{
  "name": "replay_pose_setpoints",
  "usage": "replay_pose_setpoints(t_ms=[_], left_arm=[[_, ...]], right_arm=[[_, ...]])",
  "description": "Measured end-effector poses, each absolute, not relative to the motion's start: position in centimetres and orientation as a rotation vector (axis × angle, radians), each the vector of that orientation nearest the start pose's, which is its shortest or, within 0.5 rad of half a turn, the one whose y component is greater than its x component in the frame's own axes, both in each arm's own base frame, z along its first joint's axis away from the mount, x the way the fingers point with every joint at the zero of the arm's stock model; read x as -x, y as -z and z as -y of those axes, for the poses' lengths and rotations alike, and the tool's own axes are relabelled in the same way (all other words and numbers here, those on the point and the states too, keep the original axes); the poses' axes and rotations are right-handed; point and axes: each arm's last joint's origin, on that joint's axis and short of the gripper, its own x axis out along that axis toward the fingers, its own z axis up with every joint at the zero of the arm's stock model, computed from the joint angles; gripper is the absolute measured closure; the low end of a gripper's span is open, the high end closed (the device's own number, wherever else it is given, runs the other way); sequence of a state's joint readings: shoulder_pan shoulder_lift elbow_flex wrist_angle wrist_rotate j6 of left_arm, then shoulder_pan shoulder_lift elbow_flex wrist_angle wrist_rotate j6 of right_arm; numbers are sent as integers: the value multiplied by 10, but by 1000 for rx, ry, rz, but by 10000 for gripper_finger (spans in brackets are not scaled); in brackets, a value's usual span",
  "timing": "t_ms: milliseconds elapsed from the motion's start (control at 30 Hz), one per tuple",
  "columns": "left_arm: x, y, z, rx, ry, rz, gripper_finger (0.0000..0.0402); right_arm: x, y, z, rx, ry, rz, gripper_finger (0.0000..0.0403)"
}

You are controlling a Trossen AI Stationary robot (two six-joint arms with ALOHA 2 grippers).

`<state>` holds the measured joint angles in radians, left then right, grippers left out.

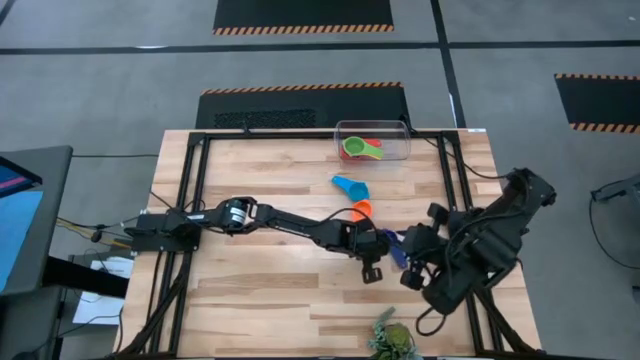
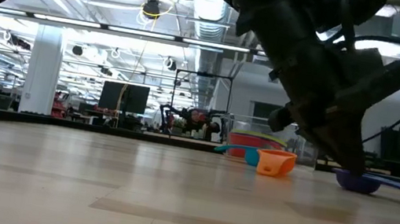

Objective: Nest measuring cups in basket
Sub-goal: Adjust the colored measuring cups to the top center of the table

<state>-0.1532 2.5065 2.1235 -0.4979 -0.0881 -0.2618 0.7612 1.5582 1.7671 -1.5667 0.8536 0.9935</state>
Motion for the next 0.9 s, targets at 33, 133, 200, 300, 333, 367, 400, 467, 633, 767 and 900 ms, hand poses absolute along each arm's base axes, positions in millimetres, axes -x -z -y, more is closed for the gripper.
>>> replay_pose_setpoints(t_ms=[33,133,200,300,333,367,400,467,633,767,900], left_arm=[[-538,-150,81,132,-46,-869,402],[-540,-152,82,129,-19,-839,401],[-541,-153,83,130,-16,-827,401],[-544,-149,81,121,-44,-805,401],[-544,-147,80,119,-56,-814,401],[-544,-146,78,124,-64,-826,402],[-544,-146,77,134,-65,-826,401],[-544,-150,75,166,-67,-827,402],[-520,-184,70,169,-102,-974,401],[-492,-217,66,110,-123,-1107,401],[-460,-252,59,-13,-201,-1225,401]], right_arm=[[-202,-395,-166,54,485,-744,310],[-198,-401,-165,43,467,-732,310],[-196,-403,-166,32,455,-723,310],[-192,-406,-165,29,444,-708,310],[-191,-406,-165,35,446,-705,310],[-191,-406,-164,43,448,-708,310],[-191,-406,-164,48,448,-711,310],[-190,-406,-165,66,433,-721,310],[-186,-406,-169,94,402,-729,310],[-184,-405,-172,92,378,-748,310],[-186,-405,-170,84,390,-747,310]])
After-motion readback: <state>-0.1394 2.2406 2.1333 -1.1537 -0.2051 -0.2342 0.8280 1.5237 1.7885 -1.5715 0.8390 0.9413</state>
